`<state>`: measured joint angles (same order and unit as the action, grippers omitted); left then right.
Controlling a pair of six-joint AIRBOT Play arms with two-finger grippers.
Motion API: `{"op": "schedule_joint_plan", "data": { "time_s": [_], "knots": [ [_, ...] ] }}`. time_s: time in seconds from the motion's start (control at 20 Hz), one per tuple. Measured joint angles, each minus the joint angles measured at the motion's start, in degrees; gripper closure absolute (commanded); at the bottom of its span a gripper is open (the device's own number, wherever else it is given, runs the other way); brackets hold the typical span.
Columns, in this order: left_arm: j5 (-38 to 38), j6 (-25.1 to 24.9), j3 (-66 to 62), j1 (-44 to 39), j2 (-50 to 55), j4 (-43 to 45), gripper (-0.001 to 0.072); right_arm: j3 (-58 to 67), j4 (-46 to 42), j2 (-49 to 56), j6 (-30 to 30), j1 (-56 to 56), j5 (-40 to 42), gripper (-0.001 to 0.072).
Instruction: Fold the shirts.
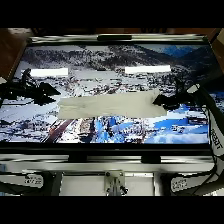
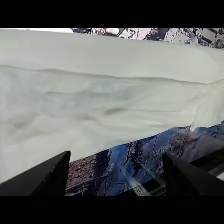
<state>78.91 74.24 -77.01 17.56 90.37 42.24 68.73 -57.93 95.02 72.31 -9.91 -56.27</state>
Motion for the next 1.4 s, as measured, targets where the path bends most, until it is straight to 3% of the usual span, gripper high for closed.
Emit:
{"op": "schedule_joint_plan", "data": {
  "time_s": [0.1, 0.15, 0.25, 0.3, 0.4, 0.5, 0.55, 0.6, 0.9, 1.15, 1.4],
  "knots": [
    [0.11, -0.02, 0.0, -0.04, -0.42, -0.02, 0.0027, 0.15, 0.57, 1.36, 0.74, 1.68, 1.99, 0.0043],
    [0.15, -0.02, 0.0, -0.11, -0.61, -0.04, 0.0027, 0.15, 0.59, 1.86, 1.42, 2.38, 2.6, 0.0165],
    [0.17, -0.02, 0.0, -0.57, -0.74, -0.07, 0.0027, 0.02, 0.46, 2.95, 2.93, 3.82, 3.45, 0.0595],
    [0.2, -0.02, 0.0, -0.94, -0.85, -0.11, 0.0027, -0.02, 0.35, 3.15, 3.8, 4.35, 2.86, 0.065],
    [0.2, -0.04, 0.0, -1.86, -0.9, -0.17, 0.0044, 0.24, -0.5, 2.56, 4.09, 5.09, 1.81, 0.065],
    [0.24, -0.02, 0.0, -3.41, -0.92, -0.39, 0.0506, 0.87, -2.58, 0.24, 4.5, 5.53, 0.04, 0.0651],
    [0.22, -0.04, 0.0, -4.39, -0.92, -0.7, 0.063, 1.75, -1.81, -1.84, 4.59, 5.49, 0.37, 0.0651],
    [0.17, -0.15, 0.0, -5.62, -0.92, -1.75, 0.0668, 2.56, -0.98, -4.07, 4.59, 5.51, 1.31, 0.0651],
    [-7.34, -3.67, 0.0, -19.45, -0.39, -10.88, 0.0668, 4.68, 3.37, -19.96, 6.29, 5.7, -2.95, 0.0651],
    [-18.4, -3.04, 0.0, -33.38, 1.4, -15.74, 0.0668, 5.01, 4.79, -32.33, 10.95, 5.7, -8.37, 0.0651],
    [-25.44, -2.58, 0.0, -40.96, 4.0, -23.19, 0.0669, 5.01, 5.75, -42.36, 16.9, 5.7, -12.13, 0.0651]
  ]
}}
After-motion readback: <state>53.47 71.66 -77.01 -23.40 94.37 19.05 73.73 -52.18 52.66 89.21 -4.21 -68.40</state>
